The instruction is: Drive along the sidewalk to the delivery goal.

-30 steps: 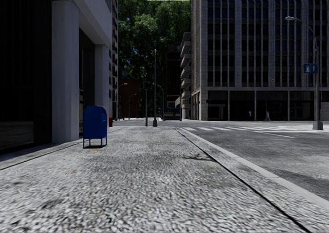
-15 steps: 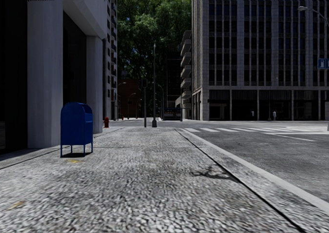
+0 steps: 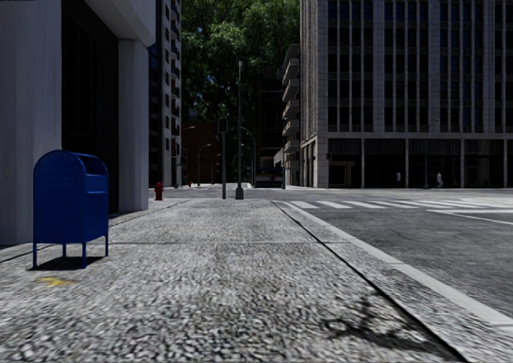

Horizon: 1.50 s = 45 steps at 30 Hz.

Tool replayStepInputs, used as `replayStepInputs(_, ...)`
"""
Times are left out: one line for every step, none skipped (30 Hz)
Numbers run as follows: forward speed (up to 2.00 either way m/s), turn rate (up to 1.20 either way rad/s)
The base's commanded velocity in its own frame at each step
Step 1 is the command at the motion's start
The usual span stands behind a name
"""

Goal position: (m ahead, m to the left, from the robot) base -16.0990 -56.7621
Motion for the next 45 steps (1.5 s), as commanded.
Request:
replayStepInputs(2.00, 0.00)
replayStepInputs(2.00, 0.00)
replayStepInputs(2.00, 0.00)
replayStepInputs(2.00, 0.00)
replayStepInputs(2.00, 0.00)
replayStepInputs(2.00, 0.00)
replayStepInputs(2.00, 0.00)
replayStepInputs(2.00, 0.00)
replayStepInputs(2.00, 0.00)
replayStepInputs(2.00, 0.00)
replayStepInputs(2.00, 0.00)
replayStepInputs(2.00, 0.00)
replayStepInputs(2.00, 0.00)
replayStepInputs(2.00, 0.00)
replayStepInputs(2.00, 0.00)
replayStepInputs(2.00, 0.00)
replayStepInputs(2.00, 0.00)
replayStepInputs(2.00, 0.00)
replayStepInputs(2.00, 0.00)
replayStepInputs(2.00, 0.00)
replayStepInputs(2.00, 0.00)
replayStepInputs(2.00, 0.00)
replayStepInputs(2.00, 0.00)
replayStepInputs(2.00, 0.00)
replayStepInputs(2.00, 0.00)
replayStepInputs(2.00, 0.00)
replayStepInputs(2.00, 0.00)
replayStepInputs(2.00, 0.00)
replayStepInputs(2.00, 0.00)
replayStepInputs(2.00, 0.00)
replayStepInputs(2.00, 0.00)
replayStepInputs(2.00, 0.00)
replayStepInputs(2.00, 0.00)
replayStepInputs(2.00, 0.00)
replayStepInputs(2.00, 0.00)
replayStepInputs(2.00, 0.00)
replayStepInputs(2.00, 0.00)
replayStepInputs(2.00, 0.00)
replayStepInputs(2.00, 0.00)
replayStepInputs(2.00, 0.00)
replayStepInputs(2.00, 0.00)
replayStepInputs(2.00, 0.00)
replayStepInputs(2.00, 0.00)
replayStepInputs(2.00, 0.00)
replayStepInputs(2.00, 0.00)
